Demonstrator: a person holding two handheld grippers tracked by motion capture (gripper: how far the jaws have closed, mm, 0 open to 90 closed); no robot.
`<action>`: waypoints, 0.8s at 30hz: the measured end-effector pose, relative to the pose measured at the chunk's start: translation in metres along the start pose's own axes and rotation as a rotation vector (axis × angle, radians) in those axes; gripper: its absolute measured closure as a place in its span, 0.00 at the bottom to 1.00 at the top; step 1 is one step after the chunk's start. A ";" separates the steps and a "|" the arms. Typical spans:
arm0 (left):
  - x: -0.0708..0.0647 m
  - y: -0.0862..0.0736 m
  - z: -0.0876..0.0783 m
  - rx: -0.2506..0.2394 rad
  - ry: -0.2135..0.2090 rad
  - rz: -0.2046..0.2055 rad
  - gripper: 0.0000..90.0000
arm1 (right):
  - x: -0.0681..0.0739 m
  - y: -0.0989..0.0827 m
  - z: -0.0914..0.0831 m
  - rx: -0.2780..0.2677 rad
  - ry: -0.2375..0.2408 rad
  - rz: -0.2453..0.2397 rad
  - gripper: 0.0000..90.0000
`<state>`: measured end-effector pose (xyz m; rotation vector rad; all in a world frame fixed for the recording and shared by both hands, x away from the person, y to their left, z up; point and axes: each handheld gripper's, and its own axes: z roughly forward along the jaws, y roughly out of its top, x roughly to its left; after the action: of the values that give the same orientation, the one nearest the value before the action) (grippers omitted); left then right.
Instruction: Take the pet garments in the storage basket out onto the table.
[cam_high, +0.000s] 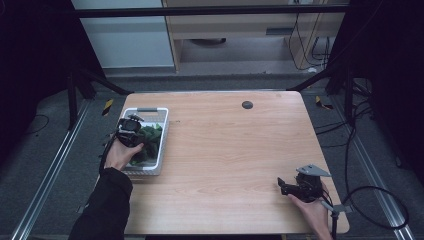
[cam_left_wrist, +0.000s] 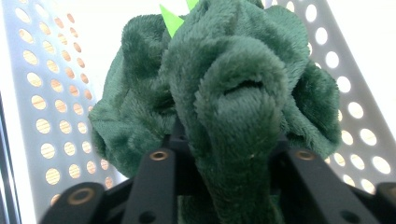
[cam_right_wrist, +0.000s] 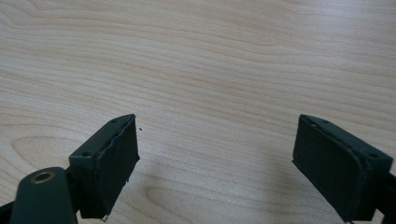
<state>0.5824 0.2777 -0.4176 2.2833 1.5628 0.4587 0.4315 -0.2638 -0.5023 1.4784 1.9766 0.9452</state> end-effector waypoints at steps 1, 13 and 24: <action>0.000 -0.001 -0.001 -0.005 0.005 0.001 0.78 | 0.000 0.000 0.000 0.000 0.000 0.000 0.16; 0.011 -0.008 -0.038 -0.097 0.001 0.003 0.85 | 0.000 0.000 0.000 0.003 -0.001 0.002 0.16; 0.014 -0.008 -0.073 -0.167 0.007 0.023 0.86 | 0.000 0.000 0.000 -0.002 -0.003 -0.001 0.16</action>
<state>0.5486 0.3005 -0.3549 2.1773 1.4455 0.5811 0.4315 -0.2637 -0.5020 1.4770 1.9739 0.9435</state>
